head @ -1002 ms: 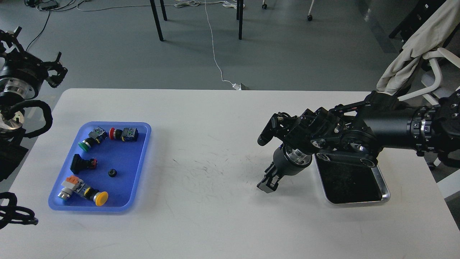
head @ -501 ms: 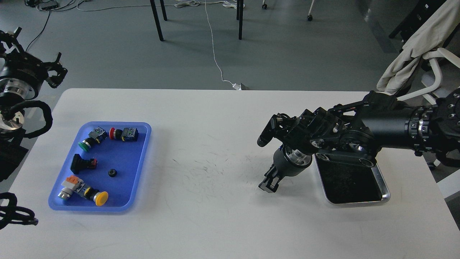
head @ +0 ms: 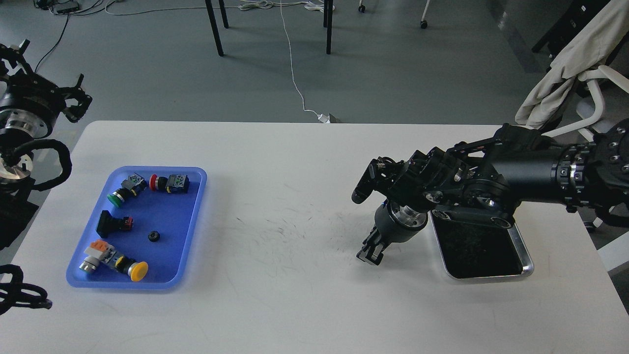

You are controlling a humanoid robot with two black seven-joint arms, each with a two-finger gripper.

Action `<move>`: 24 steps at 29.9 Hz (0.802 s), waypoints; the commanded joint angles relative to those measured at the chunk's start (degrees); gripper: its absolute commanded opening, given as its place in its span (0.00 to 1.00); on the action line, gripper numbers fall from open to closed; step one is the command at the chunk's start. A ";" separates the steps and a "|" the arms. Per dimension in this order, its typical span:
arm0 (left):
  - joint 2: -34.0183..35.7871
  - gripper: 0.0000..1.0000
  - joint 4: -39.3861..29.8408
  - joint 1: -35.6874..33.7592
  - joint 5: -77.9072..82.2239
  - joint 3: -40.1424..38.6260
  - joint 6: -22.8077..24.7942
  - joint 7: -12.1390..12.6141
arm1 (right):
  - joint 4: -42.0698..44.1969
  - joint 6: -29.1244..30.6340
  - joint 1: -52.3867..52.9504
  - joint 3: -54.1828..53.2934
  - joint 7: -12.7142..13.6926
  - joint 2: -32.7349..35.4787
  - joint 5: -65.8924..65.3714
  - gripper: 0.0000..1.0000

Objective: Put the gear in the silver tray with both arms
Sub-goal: 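Lower the right gripper onto the black gear and close it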

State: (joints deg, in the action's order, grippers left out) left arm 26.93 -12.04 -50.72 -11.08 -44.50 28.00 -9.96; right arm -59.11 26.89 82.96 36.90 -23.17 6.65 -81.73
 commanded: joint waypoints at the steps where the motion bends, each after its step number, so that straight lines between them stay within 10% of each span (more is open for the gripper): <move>1: 0.05 0.99 0.00 0.01 0.00 0.03 0.00 0.02 | 0.04 0.62 0.18 0.02 -0.38 -0.15 -0.10 0.34; 24: 0.05 0.99 0.00 0.10 0.00 0.03 0.00 0.02 | -0.57 1.11 2.03 0.19 -1.08 -1.12 -0.01 0.20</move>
State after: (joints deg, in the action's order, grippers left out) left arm 26.99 -12.04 -50.63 -11.08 -44.47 28.00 -9.93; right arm -59.26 28.00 84.05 37.11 -24.01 5.54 -82.00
